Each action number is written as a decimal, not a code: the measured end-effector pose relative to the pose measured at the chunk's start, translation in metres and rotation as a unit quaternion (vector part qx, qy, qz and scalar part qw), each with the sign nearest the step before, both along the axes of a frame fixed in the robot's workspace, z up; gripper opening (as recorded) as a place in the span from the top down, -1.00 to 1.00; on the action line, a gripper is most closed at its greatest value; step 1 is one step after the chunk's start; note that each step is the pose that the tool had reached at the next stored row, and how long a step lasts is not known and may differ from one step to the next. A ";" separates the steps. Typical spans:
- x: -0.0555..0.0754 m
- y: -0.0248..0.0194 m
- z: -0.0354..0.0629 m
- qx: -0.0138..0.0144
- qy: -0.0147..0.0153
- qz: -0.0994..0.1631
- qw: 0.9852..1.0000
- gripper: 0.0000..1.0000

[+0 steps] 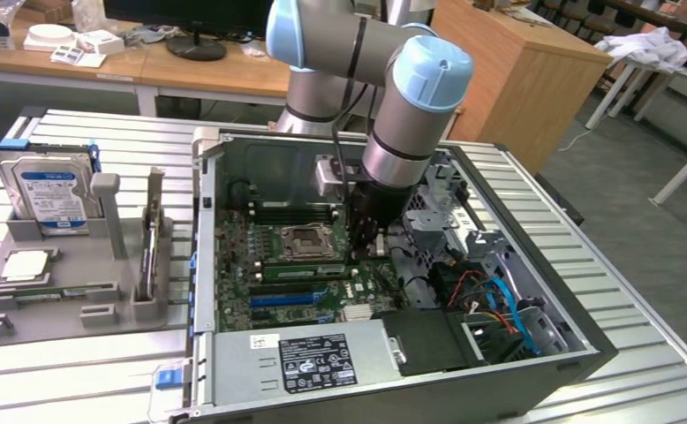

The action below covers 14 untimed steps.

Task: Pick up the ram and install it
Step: 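Press down the ram until it locks into place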

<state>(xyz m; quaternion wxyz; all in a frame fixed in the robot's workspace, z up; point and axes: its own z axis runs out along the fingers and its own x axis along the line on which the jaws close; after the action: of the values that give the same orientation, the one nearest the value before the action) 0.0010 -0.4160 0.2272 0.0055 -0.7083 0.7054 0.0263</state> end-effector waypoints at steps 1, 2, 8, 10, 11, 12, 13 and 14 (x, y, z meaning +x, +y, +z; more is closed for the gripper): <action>0.000 0.0001 -0.0007 0.000 0.000 0.000 1.000 0.79; 0.000 0.0000 -0.0012 0.000 0.000 0.000 1.000 0.79; 0.000 0.0000 -0.0019 0.000 0.000 0.000 1.000 0.79; 0.000 -0.0001 -0.0023 0.000 0.000 0.000 1.000 0.79; 0.000 0.0000 -0.0023 0.000 0.000 0.000 1.000 0.79; 0.000 0.0000 -0.0023 0.000 0.000 0.000 1.000 0.79; 0.000 0.0000 -0.0023 0.000 0.000 0.000 1.000 0.79; 0.000 0.0000 -0.0024 0.000 0.000 0.000 1.000 0.79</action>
<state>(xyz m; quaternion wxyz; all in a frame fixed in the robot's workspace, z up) 0.0010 -0.4160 0.2248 0.0054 -0.7083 0.7054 0.0263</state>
